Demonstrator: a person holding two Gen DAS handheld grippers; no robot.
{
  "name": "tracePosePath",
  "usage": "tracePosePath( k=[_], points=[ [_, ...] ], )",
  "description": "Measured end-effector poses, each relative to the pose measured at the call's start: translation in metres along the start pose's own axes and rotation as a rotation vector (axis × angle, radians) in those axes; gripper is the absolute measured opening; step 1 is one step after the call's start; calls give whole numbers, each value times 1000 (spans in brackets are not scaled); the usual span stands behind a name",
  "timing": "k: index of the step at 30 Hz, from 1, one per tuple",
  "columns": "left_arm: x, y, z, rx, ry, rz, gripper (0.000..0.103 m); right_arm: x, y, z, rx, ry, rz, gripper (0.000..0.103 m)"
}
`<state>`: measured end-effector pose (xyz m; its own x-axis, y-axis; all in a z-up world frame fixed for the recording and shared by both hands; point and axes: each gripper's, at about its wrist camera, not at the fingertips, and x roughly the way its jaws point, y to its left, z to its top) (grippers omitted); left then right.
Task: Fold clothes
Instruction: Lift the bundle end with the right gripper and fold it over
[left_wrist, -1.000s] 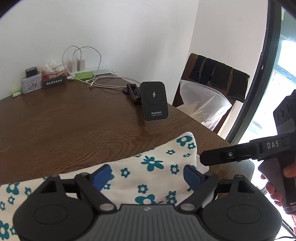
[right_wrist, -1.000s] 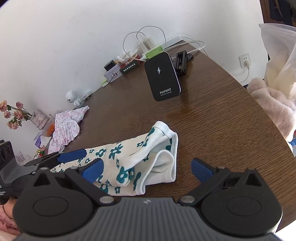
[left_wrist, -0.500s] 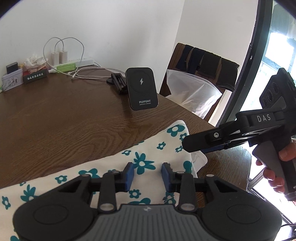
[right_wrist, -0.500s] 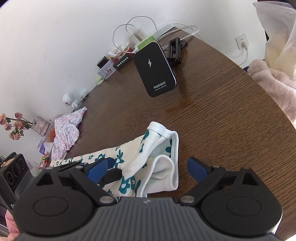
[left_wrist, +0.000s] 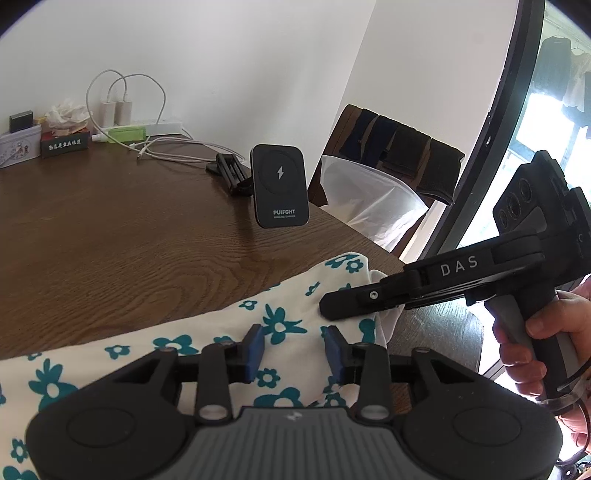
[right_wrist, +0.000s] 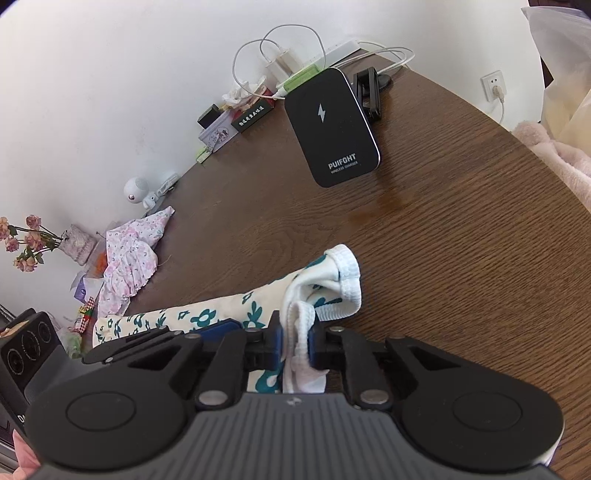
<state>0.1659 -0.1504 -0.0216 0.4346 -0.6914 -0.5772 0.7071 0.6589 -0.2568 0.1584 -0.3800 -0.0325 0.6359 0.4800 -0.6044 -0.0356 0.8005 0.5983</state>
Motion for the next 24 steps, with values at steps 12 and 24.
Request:
tracePosePath(
  k=[12,24],
  points=[
    [-28,25,7,-42,-11,58,26,-22,84,24,-438,-33,-166,9],
    [-30,52,-11,-168,-34,18,28,15,160,0,-629,16,-138,10]
  ],
)
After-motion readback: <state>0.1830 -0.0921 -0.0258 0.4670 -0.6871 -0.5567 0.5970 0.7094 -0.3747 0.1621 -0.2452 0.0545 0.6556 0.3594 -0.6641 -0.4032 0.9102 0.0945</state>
